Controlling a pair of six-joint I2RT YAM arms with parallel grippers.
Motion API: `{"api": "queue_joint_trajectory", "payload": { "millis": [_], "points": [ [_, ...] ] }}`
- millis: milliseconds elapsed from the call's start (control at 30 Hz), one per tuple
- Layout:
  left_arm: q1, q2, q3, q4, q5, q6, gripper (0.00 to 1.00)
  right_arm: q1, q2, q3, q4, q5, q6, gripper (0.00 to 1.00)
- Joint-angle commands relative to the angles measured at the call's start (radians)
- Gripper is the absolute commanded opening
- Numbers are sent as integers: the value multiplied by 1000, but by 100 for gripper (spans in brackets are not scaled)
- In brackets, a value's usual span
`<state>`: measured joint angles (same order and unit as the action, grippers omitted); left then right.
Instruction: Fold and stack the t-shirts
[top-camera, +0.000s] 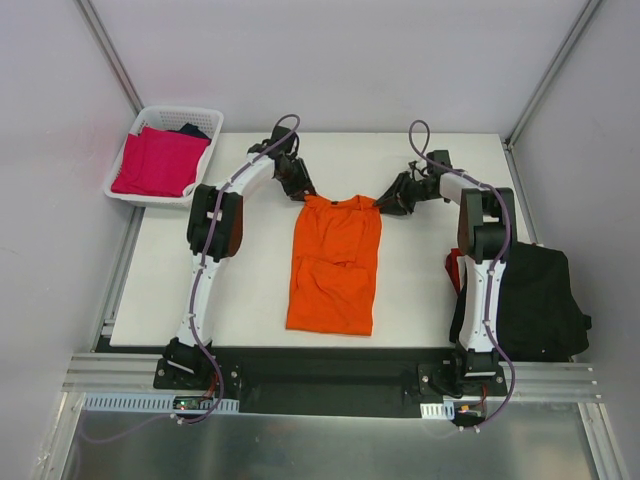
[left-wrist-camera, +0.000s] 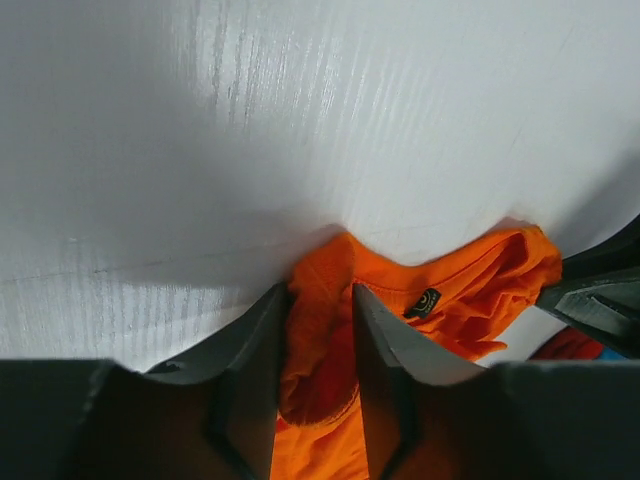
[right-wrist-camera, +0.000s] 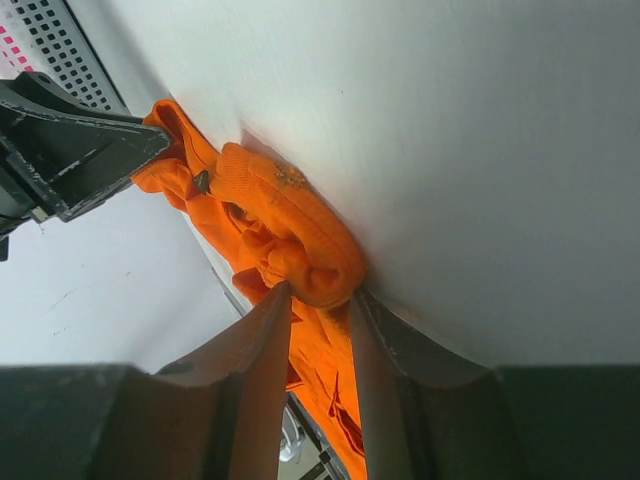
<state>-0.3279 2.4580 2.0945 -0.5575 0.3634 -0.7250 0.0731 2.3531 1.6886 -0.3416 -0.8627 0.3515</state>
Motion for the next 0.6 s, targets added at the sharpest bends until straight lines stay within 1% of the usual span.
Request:
{"api": "queue_joint_trajectory", "payload": {
  "millis": [0,100,200,267,300,433,467,500,567],
  "points": [
    [-10,6,-31,-13,3,4,27,5,18,-6,6,27,-5,33],
    [-10,-10,-60,-13,-6,10,27,5,14,-6,6,30,-5,31],
    [-8,-19,-77,-13,-17,19,27,5,17,-1,6,33,0,25],
    [-7,-24,-82,-13,-24,22,27,7,18,0,9,33,4,11],
    [-7,-24,-82,-13,-24,24,27,5,18,-1,12,37,10,1],
    [0,-22,-76,-13,-24,25,28,5,20,0,24,27,21,1],
    [0,-24,-68,-15,-26,27,18,7,14,2,23,22,24,1],
    [0,-25,-65,-15,-24,27,11,5,9,2,24,16,26,1],
    [1,-39,-62,-15,-24,22,0,5,0,2,33,7,35,1]
  ]
}}
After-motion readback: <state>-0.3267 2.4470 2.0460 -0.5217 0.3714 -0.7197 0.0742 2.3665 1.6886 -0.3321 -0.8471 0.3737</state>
